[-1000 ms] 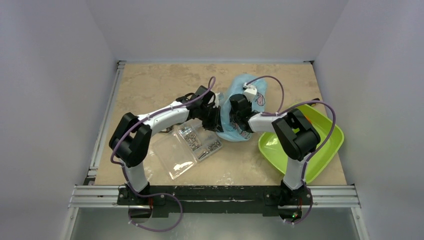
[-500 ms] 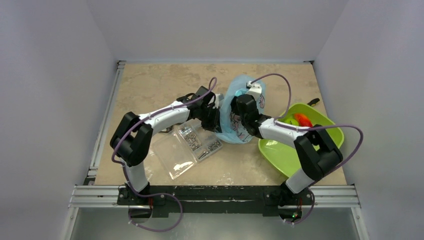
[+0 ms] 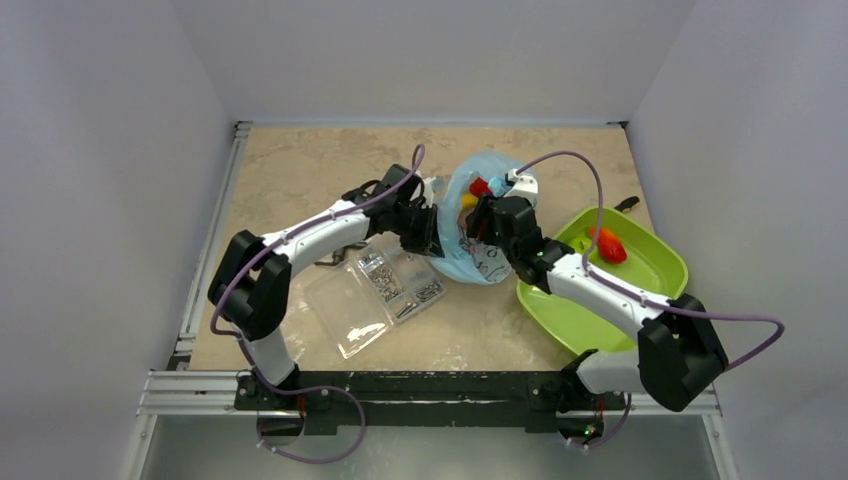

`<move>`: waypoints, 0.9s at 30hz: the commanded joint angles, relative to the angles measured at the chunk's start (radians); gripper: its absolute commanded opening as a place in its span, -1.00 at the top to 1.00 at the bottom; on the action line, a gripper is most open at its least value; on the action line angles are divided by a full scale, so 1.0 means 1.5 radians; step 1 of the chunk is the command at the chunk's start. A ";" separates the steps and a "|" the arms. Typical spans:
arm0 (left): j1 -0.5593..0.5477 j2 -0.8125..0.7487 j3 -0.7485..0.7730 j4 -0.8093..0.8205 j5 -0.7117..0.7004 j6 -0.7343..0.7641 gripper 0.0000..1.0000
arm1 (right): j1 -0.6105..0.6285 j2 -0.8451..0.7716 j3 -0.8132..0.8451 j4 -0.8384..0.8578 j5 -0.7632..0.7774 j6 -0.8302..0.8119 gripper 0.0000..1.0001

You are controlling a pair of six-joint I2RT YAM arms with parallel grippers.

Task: Take the fake fruits out of the plastic bag

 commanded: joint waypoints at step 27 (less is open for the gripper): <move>0.019 -0.029 -0.021 0.079 0.087 -0.063 1.00 | 0.001 -0.276 0.200 -0.273 -0.078 -0.053 1.00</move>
